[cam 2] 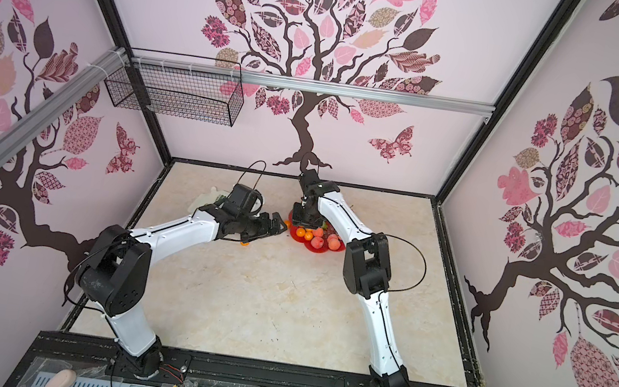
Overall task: Place and organize the fake fruits in the fruit bowl
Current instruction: 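Lower the kumquat into the bowl and open the right gripper, then withdraw the right gripper while the left gripper reaches a kumquat near the bag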
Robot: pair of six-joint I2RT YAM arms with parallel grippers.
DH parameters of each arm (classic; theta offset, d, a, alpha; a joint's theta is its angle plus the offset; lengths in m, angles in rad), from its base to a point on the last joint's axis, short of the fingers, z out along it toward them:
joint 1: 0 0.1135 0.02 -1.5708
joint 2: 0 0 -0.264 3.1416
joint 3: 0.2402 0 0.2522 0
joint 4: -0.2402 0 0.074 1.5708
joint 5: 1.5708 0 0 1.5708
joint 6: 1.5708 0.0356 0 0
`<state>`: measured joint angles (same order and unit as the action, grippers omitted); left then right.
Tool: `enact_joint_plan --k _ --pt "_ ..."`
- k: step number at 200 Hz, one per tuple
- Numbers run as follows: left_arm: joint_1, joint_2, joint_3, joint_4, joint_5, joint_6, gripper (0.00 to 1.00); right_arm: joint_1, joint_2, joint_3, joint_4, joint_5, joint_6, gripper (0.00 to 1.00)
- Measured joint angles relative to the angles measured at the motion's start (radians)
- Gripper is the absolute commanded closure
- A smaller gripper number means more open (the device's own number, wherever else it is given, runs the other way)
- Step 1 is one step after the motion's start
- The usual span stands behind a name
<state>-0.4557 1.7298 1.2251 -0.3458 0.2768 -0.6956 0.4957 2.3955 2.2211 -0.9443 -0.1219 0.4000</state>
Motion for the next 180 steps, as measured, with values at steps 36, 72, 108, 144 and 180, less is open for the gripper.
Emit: enact_joint_plan --k 36,72,108,144,180 --pt "0.000 -0.087 -0.001 -0.041 -0.019 0.016 0.02 0.000 -0.013 -0.009 -0.017 0.017 0.000 0.55" --pt "0.010 -0.236 -0.027 -0.069 -0.097 0.034 0.02 0.016 -0.131 -0.115 -0.002 0.034 0.004 0.55" --pt "0.073 -0.280 -0.056 -0.171 -0.214 0.055 0.02 0.079 -0.274 -0.215 0.032 0.034 0.000 0.53" --pt "0.123 -0.198 -0.054 -0.283 -0.311 0.092 0.07 0.154 -0.458 -0.397 0.115 -0.011 -0.002 0.52" --pt "0.125 -0.077 -0.035 -0.352 -0.345 0.129 0.19 0.148 -0.682 -0.628 0.230 -0.011 0.016 0.50"
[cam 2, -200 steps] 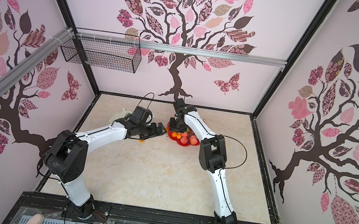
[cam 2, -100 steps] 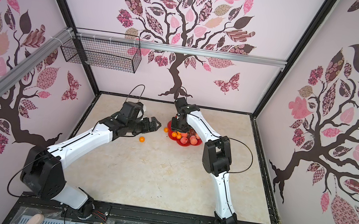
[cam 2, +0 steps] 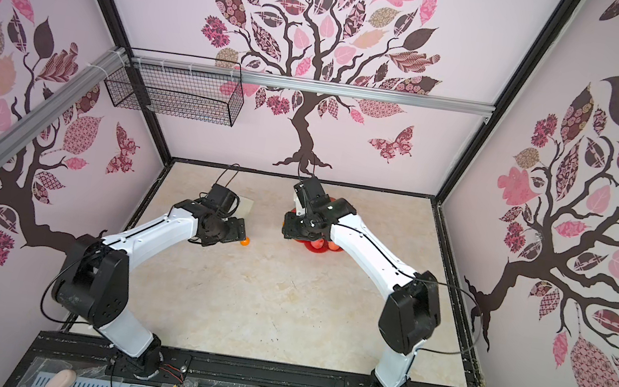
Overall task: Place and organize the fake fruits in the fruit bowl
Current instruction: 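Withdraw the right gripper while the left gripper reaches a kumquat near the bag, then lower the left gripper and close it on the orange kumquat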
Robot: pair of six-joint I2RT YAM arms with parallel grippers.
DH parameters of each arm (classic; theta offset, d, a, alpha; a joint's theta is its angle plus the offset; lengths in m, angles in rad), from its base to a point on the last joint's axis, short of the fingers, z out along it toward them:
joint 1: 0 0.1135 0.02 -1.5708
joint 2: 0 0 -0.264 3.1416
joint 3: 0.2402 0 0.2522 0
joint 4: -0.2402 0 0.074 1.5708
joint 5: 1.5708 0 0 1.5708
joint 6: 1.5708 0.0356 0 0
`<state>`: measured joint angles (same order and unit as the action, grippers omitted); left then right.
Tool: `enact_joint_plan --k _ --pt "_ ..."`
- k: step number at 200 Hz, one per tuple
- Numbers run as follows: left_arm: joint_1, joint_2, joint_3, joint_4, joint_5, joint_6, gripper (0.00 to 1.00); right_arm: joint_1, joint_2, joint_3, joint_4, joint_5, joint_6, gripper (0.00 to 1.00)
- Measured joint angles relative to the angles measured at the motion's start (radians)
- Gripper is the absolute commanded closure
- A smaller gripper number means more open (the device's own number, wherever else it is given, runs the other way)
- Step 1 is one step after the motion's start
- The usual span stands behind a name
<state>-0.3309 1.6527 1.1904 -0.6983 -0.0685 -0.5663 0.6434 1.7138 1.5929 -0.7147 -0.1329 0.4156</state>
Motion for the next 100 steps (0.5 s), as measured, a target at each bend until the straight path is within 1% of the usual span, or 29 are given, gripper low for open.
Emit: enact_joint_plan --k 17,29,41,68,100 --pt "0.000 0.050 0.040 -0.019 -0.010 0.023 0.25 -0.011 -0.100 -0.106 0.057 0.010 0.007 0.51" --pt "0.000 0.080 0.073 -0.030 -0.019 0.031 0.26 -0.019 -0.154 -0.163 0.087 0.014 0.008 0.50" --pt "0.000 0.112 0.111 -0.037 -0.020 0.042 0.30 -0.025 -0.198 -0.208 0.110 0.015 0.008 0.50" --pt "0.000 0.177 0.172 -0.045 -0.013 0.063 0.37 -0.044 -0.255 -0.274 0.138 0.016 0.007 0.50" --pt "0.000 0.237 0.195 -0.061 0.000 0.076 0.39 -0.069 -0.293 -0.327 0.142 0.018 0.003 0.50"
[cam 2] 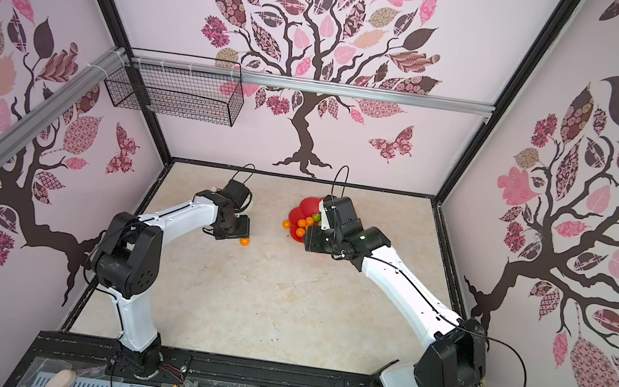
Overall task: Place and organize the fake fruits in the fruit bowl
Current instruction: 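Lower the left gripper and close it on the orange kumquat, then carry the kumquat over the red bowl with the left gripper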
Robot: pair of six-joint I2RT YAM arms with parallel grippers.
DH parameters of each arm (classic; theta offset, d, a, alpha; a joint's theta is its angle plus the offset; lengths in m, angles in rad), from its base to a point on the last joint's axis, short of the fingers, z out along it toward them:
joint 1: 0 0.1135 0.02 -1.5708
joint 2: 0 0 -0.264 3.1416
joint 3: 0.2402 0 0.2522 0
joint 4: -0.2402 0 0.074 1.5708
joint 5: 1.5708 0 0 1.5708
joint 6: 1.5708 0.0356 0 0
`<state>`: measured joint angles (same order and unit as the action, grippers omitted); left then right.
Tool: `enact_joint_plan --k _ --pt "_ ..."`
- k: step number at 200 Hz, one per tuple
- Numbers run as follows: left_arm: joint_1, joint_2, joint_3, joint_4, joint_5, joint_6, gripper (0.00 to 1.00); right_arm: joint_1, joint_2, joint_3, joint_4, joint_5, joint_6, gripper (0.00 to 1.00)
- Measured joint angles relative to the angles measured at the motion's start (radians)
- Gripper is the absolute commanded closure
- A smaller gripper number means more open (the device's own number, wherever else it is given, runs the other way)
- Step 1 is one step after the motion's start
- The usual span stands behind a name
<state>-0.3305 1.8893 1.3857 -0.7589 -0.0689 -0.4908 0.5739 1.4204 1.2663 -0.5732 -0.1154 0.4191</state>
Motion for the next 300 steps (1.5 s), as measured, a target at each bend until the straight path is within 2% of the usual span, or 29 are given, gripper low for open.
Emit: enact_joint_plan --k 68,162,223,300 --pt "-0.004 0.075 0.078 -0.023 0.025 0.016 0.46 -0.016 -0.070 -0.048 0.002 0.017 -0.008 0.50" --pt "-0.035 0.169 0.151 -0.086 0.018 0.025 0.54 -0.049 -0.076 -0.058 0.004 0.018 -0.019 0.50" --pt "-0.042 0.193 0.170 -0.118 -0.004 0.037 0.61 -0.053 -0.084 -0.077 0.002 0.035 -0.030 0.49" --pt "-0.043 0.205 0.183 -0.119 -0.024 0.055 0.65 -0.053 -0.089 -0.079 -0.004 0.037 -0.035 0.49"
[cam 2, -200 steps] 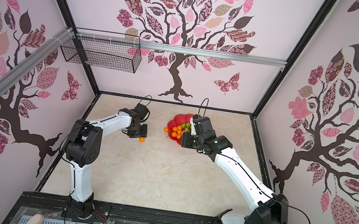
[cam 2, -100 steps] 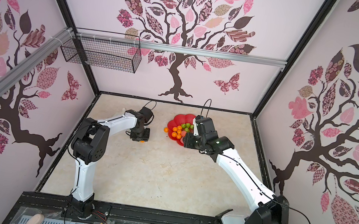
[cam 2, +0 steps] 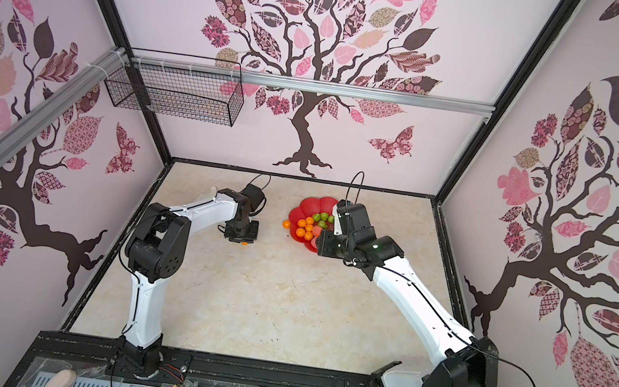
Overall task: Place and organize the fake fruits in the fruit bowl
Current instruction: 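Carry the kumquat over the red bowl with the left gripper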
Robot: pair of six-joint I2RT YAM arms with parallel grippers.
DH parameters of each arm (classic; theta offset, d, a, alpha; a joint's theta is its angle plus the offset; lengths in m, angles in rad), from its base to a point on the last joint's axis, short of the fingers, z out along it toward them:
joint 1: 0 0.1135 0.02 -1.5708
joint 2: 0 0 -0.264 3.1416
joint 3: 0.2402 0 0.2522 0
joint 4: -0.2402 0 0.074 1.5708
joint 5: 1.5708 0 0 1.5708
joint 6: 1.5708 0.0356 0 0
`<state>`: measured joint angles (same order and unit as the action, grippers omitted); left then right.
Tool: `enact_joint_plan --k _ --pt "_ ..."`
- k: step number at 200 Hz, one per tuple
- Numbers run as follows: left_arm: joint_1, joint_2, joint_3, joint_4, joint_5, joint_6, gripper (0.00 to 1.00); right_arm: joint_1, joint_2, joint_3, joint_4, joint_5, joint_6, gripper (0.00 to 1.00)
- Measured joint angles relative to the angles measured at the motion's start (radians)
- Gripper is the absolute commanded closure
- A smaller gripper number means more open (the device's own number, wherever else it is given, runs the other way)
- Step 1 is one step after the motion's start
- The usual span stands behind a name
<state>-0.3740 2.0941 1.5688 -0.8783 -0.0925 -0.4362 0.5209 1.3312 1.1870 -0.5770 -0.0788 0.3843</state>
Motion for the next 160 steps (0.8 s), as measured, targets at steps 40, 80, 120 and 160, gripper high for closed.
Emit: enact_joint_plan --k 40,80,120,160 --pt "-0.013 -0.027 -0.002 0.003 -0.016 0.023 0.66 -0.008 -0.018 -0.022 -0.018 0.001 0.003 0.49" --pt "-0.092 -0.167 -0.004 0.032 -0.032 0.060 0.67 -0.039 -0.017 -0.044 -0.026 0.008 0.032 0.49" --pt "-0.172 -0.244 0.002 0.080 0.013 0.076 0.68 -0.129 -0.016 -0.090 -0.002 -0.048 0.079 0.49" --pt "-0.244 -0.161 0.109 0.064 0.048 0.090 0.68 -0.197 -0.010 -0.114 0.006 -0.100 0.111 0.49"
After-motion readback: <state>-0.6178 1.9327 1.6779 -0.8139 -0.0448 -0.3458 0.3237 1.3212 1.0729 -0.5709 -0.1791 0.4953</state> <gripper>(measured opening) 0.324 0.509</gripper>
